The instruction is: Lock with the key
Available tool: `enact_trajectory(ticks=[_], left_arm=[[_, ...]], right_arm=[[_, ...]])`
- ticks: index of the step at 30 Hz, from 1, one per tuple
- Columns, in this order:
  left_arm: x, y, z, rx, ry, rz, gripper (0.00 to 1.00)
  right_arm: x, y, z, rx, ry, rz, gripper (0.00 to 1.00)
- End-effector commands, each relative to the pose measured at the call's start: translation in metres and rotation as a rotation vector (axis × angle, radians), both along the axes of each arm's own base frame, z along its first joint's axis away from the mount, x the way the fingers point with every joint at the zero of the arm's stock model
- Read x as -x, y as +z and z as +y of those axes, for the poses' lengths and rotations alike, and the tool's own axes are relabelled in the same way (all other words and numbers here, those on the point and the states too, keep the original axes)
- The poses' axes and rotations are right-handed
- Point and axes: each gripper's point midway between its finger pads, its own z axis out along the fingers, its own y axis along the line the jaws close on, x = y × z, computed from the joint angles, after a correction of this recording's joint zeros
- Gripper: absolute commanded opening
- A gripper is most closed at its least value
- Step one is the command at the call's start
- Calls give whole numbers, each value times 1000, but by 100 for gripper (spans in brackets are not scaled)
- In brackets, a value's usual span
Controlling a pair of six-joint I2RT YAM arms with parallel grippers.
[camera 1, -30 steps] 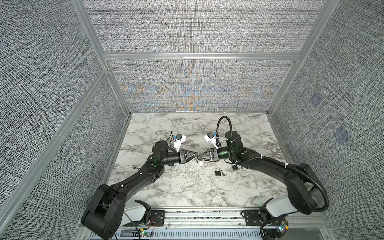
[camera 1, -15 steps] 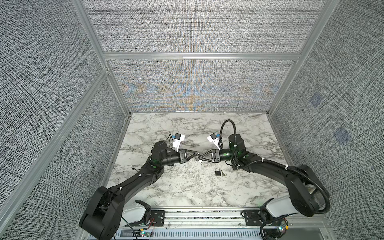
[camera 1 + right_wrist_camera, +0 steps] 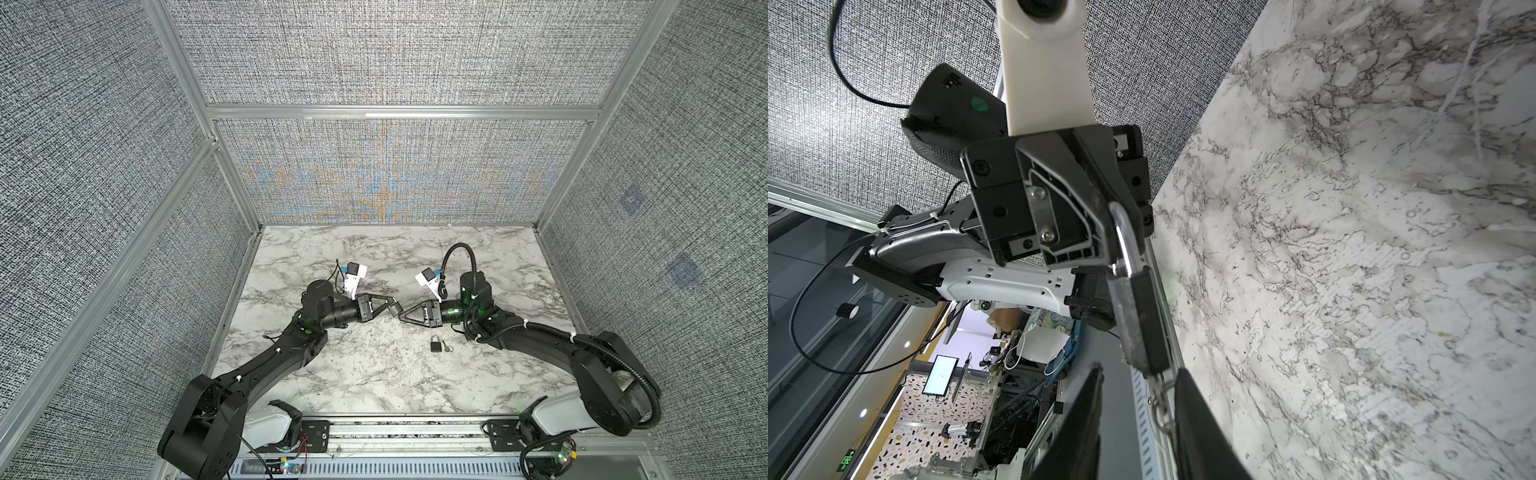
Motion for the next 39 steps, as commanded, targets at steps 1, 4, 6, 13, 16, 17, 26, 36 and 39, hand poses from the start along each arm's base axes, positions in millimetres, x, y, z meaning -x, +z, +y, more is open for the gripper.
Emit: enact_trajectory(ticks=[1, 4, 6, 13, 16, 17, 26, 36, 39], left_arm=[[-2, 9, -2, 19, -4, -22, 0], [-1, 9, -3, 25, -13, -19, 0], [-1, 9, -3, 24, -14, -17, 0], [0, 7, -2, 22, -14, -18, 0], [-2, 8, -2, 22, -8, -22, 0], [-2, 8, -2, 21, -4, -21, 0], [-6, 11, -1, 18, 19, -28, 0], [-8, 11, 3, 18, 44, -28, 0], [-6, 11, 1, 19, 32, -26, 0]], right_arm=[[-2, 7, 3, -20, 6, -20, 29], [-6, 4, 4, -7, -4, -20, 27], [-8, 2, 5, 2, -9, -18, 25], [-10, 2, 6, 6, -12, -19, 17], [-10, 1, 7, 7, -8, -14, 14], [-10, 0, 6, 8, -9, -12, 14], [-8, -3, 7, 13, -6, -4, 18], [-6, -1, 6, 9, -7, -11, 21], [-6, 1, 6, 6, -9, -18, 18]])
